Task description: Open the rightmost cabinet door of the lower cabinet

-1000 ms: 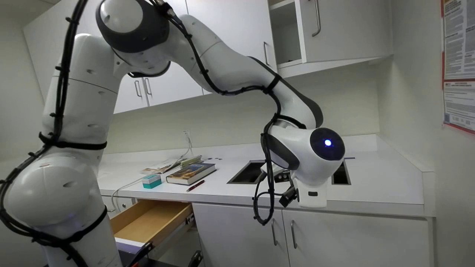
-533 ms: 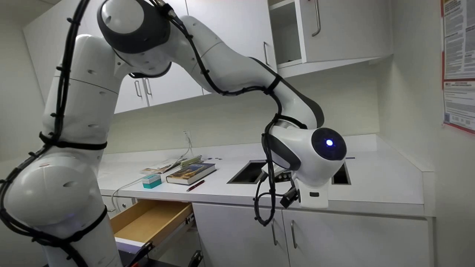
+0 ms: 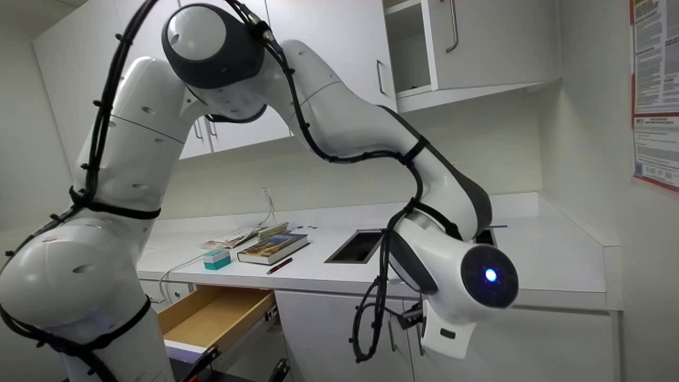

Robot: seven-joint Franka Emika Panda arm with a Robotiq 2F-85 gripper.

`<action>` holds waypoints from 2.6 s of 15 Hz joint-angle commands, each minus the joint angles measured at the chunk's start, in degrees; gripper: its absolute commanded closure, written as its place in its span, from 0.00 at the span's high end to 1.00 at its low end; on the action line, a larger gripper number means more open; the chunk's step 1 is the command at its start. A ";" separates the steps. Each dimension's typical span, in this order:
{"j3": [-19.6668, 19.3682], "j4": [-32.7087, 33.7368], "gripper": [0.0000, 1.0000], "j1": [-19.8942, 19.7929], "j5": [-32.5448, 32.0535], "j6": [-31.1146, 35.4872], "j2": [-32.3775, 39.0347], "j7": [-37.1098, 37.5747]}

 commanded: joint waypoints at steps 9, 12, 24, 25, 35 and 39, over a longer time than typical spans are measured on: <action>7.73 4.06 1.00 -10.15 15.01 -18.73 19.55 -2.99; 6.65 3.31 1.00 -8.59 14.79 -17.84 19.77 -2.63; 9.32 8.80 1.00 -7.28 19.11 -19.25 22.80 -0.28; 9.58 9.44 1.00 -7.14 19.97 -19.16 23.27 0.07; 10.92 15.40 1.00 -6.45 24.65 -19.24 28.25 3.37; 10.98 16.70 0.56 -6.45 24.56 -19.38 29.19 4.03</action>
